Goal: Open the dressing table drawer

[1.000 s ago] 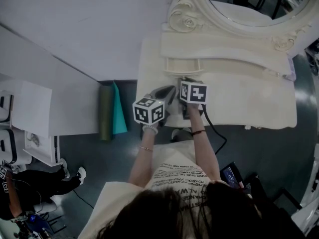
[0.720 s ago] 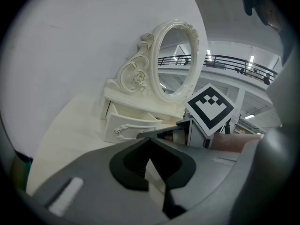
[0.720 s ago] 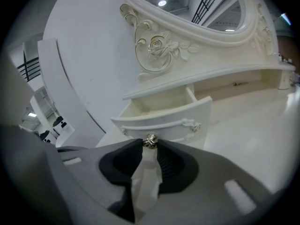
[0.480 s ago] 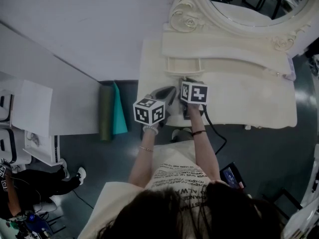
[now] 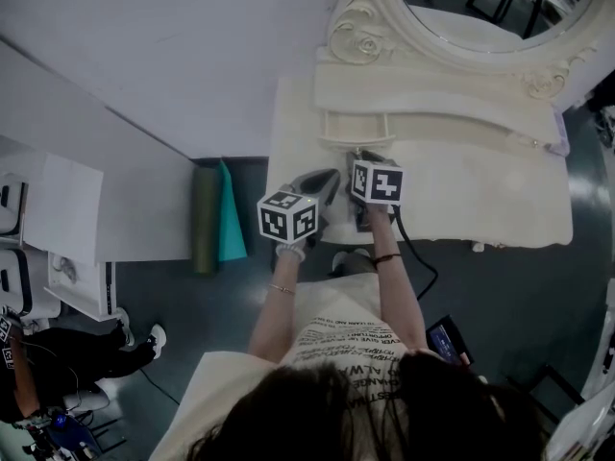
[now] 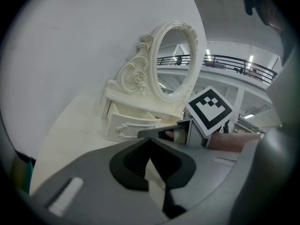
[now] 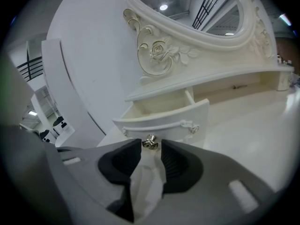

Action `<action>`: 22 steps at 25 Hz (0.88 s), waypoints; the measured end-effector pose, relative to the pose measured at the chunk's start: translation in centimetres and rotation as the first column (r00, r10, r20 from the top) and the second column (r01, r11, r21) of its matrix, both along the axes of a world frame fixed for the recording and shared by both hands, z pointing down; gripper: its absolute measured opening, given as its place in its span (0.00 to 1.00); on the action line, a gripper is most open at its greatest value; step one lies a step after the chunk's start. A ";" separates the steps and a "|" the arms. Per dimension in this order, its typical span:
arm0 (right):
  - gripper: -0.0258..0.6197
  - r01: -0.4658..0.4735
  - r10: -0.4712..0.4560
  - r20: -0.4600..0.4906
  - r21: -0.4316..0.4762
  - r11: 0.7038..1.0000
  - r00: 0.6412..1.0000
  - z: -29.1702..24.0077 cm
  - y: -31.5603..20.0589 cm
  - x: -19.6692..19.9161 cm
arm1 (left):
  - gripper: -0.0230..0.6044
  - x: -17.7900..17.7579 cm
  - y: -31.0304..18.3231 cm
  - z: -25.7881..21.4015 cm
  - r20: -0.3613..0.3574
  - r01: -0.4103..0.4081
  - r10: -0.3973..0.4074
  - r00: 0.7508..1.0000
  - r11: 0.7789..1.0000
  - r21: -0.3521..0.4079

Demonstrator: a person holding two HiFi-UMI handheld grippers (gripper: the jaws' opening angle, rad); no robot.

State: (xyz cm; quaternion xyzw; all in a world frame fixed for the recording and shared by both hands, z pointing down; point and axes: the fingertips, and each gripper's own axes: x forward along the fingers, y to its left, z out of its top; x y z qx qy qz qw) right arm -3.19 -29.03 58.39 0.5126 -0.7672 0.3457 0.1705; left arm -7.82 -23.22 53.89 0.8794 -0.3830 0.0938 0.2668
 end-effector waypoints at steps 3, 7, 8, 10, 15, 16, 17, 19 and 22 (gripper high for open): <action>0.23 0.023 -0.023 0.001 0.009 1.000 1.000 -0.4 0.4 0.1 | 0.03 0.1 0.0 0.0 -0.001 -0.001 0.001 1.000 1.000 0.001; 0.23 0.059 -0.059 0.004 0.045 0.997 0.998 -1.3 0.9 0.6 | 0.03 0.4 0.0 -0.3 -0.006 -0.005 0.005 1.000 1.000 0.009; 0.23 0.075 -0.076 0.006 0.060 0.995 0.997 -1.6 1.1 0.6 | 0.03 0.4 0.0 -0.4 -0.008 -0.007 0.007 1.000 1.000 0.012; 0.23 0.116 -0.118 0.006 0.096 0.989 0.993 -2.3 1.5 0.6 | 0.03 0.4 0.0 -0.7 -0.014 -0.008 0.009 1.000 1.000 0.017; 0.20 0.168 -0.175 0.026 0.183 0.969 0.984 -4.4 2.6 0.6 | 0.03 0.7 0.0 -1.6 -0.018 -0.021 0.022 1.000 0.999 0.041; 0.20 0.177 -0.188 0.039 0.198 0.964 0.981 -4.8 2.8 0.4 | 0.03 0.8 0.1 -1.8 -0.017 -0.027 0.028 0.999 0.999 0.047; 0.20 0.186 -0.202 0.051 0.214 0.959 0.978 -5.2 3.1 0.2 | 0.03 0.9 0.3 -1.9 -0.015 -0.033 0.034 0.999 0.998 0.055; 0.19 0.205 -0.228 0.067 0.247 0.947 0.971 -6.1 3.5 -0.2 | 0.03 1.1 0.6 -2.2 -0.009 -0.046 0.047 0.999 0.997 0.068; 0.16 0.226 -0.255 0.075 0.280 0.933 0.964 -7.1 4.1 -0.3 | 0.03 1.4 1.0 -2.6 -0.009 -0.057 0.058 0.998 0.995 0.086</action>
